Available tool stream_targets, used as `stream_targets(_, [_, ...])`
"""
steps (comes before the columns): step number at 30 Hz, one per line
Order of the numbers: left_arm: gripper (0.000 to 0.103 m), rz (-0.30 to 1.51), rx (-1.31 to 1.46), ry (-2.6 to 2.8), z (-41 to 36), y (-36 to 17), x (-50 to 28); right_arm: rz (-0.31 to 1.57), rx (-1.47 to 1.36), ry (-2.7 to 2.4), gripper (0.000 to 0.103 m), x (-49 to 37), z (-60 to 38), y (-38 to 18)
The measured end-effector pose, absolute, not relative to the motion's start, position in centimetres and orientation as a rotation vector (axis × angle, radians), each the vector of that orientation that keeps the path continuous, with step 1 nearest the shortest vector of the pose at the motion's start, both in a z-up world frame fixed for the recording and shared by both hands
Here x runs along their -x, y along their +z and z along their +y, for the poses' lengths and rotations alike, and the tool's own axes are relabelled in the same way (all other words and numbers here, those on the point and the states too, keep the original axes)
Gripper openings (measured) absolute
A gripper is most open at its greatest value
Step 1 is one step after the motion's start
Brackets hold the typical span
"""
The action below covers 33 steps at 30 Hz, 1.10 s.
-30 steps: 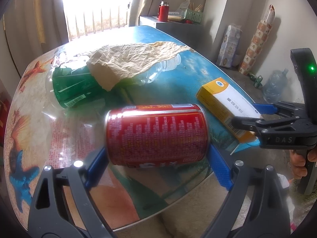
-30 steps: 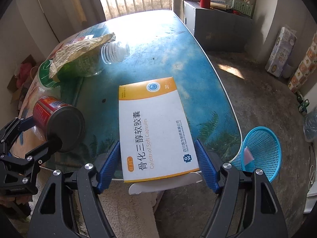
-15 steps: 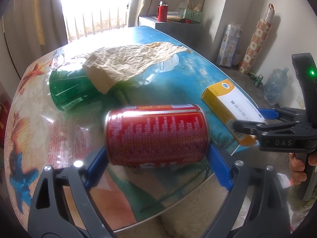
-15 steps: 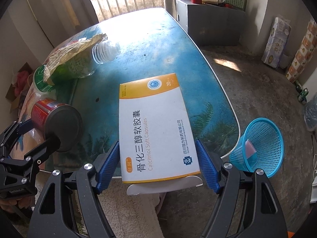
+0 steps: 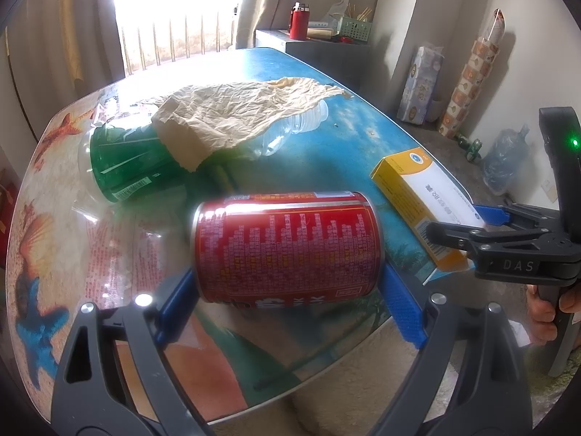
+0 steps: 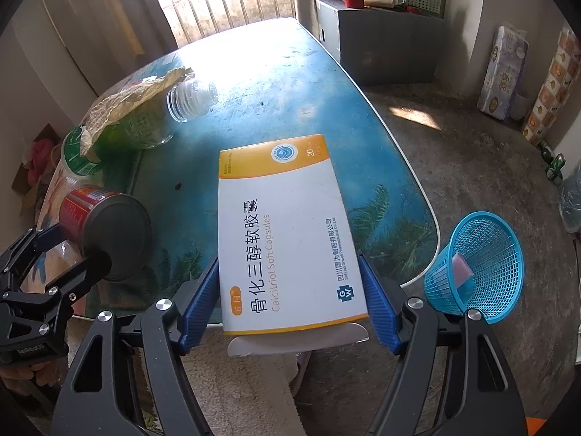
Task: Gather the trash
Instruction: 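Hold the soda can in the left tool while the right tool holds the box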
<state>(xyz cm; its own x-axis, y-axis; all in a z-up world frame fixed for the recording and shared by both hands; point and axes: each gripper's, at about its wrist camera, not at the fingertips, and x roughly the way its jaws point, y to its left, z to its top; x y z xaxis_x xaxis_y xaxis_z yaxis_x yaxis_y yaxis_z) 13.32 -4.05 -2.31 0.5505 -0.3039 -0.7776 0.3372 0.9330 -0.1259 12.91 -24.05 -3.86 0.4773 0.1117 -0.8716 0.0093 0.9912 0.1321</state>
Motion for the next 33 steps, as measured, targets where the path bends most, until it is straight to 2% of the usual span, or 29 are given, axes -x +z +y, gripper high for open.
stream_targets(33, [0.087, 0.871, -0.004, -0.396, -3.3, -0.8, -12.5, 1.025, -0.174, 0.079, 0.071, -12.2, -25.5, -2.4])
